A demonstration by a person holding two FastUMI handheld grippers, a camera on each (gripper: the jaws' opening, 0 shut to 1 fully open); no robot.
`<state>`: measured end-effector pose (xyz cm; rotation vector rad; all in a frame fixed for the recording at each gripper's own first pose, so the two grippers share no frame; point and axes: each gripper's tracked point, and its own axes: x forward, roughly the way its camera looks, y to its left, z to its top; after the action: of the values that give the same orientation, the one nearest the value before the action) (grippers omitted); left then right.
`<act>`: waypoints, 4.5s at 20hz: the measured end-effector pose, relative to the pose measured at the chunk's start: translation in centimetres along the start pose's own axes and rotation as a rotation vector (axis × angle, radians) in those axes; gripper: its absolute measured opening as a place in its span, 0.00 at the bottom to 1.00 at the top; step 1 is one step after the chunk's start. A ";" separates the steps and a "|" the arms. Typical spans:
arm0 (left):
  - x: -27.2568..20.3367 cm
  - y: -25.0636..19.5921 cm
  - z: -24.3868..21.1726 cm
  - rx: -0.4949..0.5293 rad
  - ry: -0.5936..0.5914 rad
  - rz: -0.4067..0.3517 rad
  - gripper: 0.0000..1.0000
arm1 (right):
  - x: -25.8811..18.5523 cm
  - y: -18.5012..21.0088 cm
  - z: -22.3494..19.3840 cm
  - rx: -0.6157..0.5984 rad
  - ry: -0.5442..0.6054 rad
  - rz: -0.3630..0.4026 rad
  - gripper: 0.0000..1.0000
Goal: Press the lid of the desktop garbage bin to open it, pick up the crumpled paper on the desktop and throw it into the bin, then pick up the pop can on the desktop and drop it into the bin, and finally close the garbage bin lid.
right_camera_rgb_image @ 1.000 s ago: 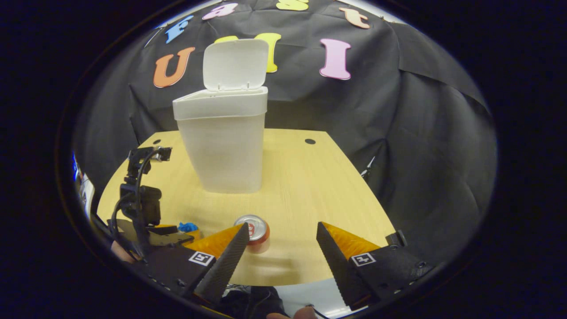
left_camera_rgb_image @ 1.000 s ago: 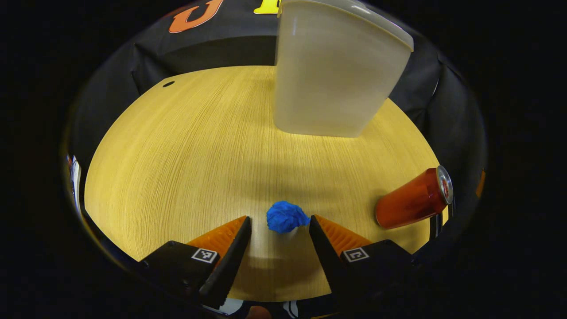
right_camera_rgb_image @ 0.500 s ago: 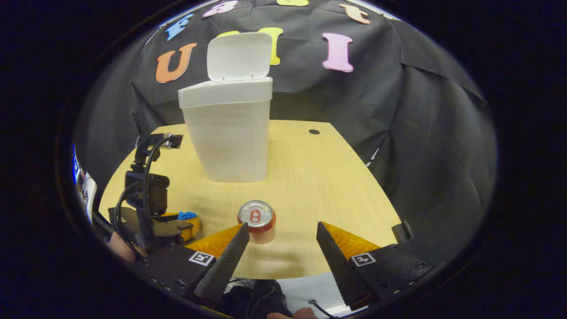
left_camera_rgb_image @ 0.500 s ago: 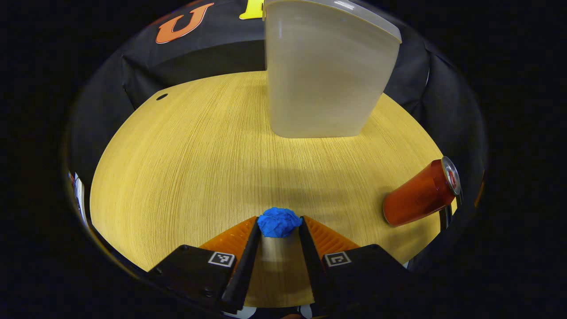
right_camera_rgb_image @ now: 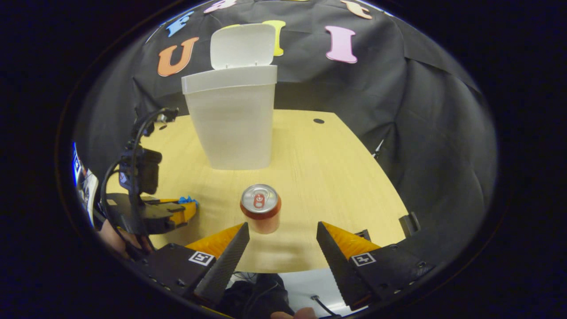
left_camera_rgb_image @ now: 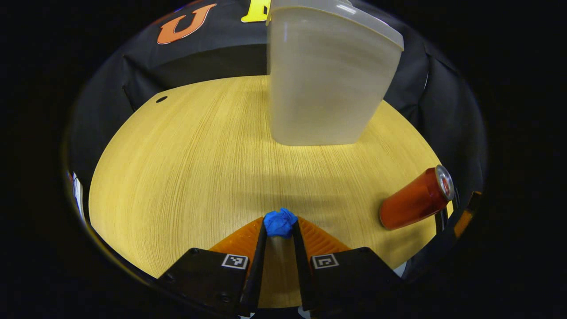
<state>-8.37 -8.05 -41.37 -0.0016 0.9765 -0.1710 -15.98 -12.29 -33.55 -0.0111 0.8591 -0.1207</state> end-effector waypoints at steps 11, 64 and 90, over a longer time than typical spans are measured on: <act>-7.3 0.9 11.6 -0.056 -0.261 0.038 0.38 | 5.6 2.9 -2.8 -0.013 0.065 0.081 0.96; -10.3 -5.1 35.8 0.060 -0.687 0.028 1.00 | 2.8 -6.5 14.8 0.072 -0.198 -0.044 0.82; -20.8 9.8 24.9 -0.157 -0.671 0.300 1.00 | 4.4 11.3 34.7 -0.177 -0.213 0.266 0.82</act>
<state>2.18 2.71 -10.98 -0.0534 0.3097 0.1785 14.23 -2.91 -14.90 -0.0740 0.6493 0.2037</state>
